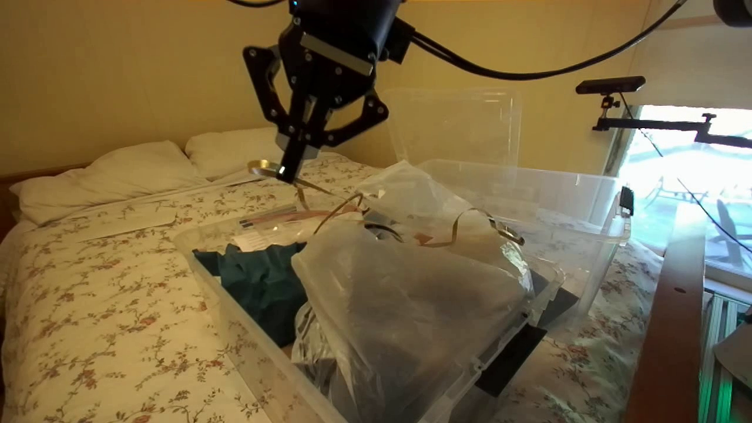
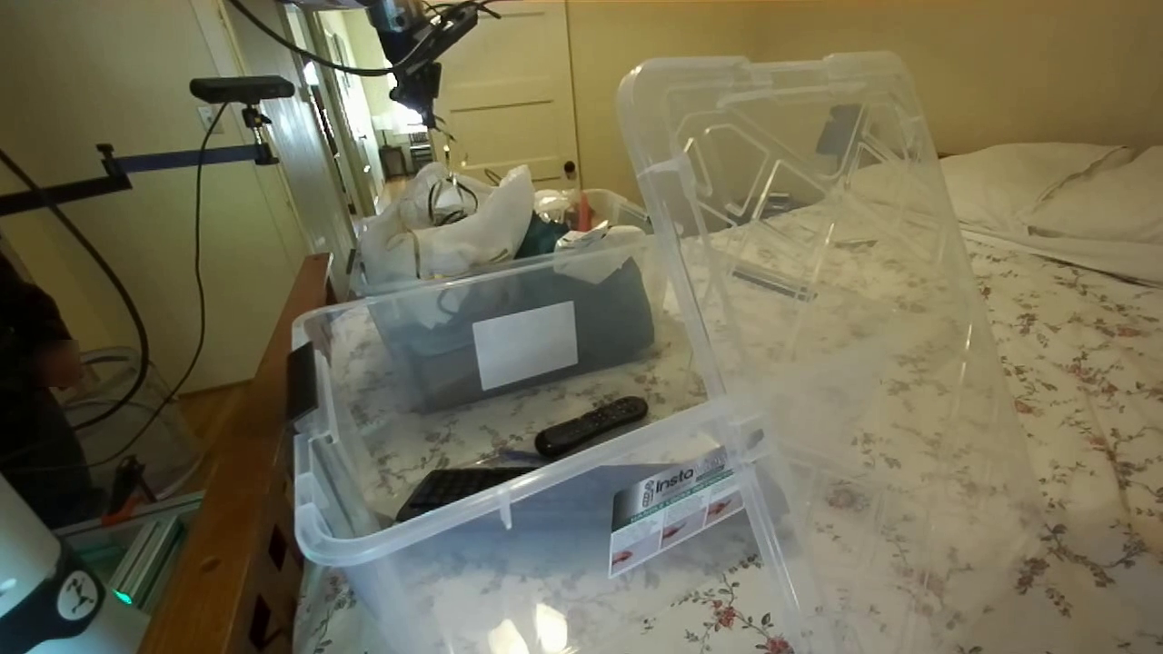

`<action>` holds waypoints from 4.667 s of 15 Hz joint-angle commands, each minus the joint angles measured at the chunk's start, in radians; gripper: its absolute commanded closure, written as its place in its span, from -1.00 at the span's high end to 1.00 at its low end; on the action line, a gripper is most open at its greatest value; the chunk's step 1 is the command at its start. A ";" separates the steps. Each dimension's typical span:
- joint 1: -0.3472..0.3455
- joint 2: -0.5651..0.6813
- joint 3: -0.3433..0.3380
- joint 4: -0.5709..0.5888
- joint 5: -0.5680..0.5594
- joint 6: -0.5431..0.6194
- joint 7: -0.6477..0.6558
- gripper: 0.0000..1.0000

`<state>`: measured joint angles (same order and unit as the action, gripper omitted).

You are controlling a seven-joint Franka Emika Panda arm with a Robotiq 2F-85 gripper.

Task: Put the silver ribbon in the white plastic.

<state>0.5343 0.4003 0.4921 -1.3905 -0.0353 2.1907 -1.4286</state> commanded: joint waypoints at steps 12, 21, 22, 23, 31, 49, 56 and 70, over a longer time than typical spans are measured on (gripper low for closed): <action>-0.024 -0.119 -0.055 -0.141 -0.084 -0.508 0.277 -1.00; -0.012 -0.029 -0.087 -0.183 -0.267 -0.336 0.322 -1.00; -0.018 -0.027 -0.084 -0.184 -0.256 -0.352 0.321 -0.48; -0.025 -0.030 -0.078 -0.186 -0.236 -0.348 0.313 -0.46; -0.046 -0.202 -0.021 -0.165 -0.105 -0.490 0.230 0.60; -0.160 -0.232 -0.069 -0.306 0.056 -0.458 -0.090 1.00; -0.187 -0.230 -0.081 -0.386 0.092 -0.391 -0.167 0.39; -0.177 -0.225 -0.081 -0.353 0.072 -0.434 -0.139 -1.00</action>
<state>0.3490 0.1931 0.4143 -1.7543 0.0260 1.7772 -1.5777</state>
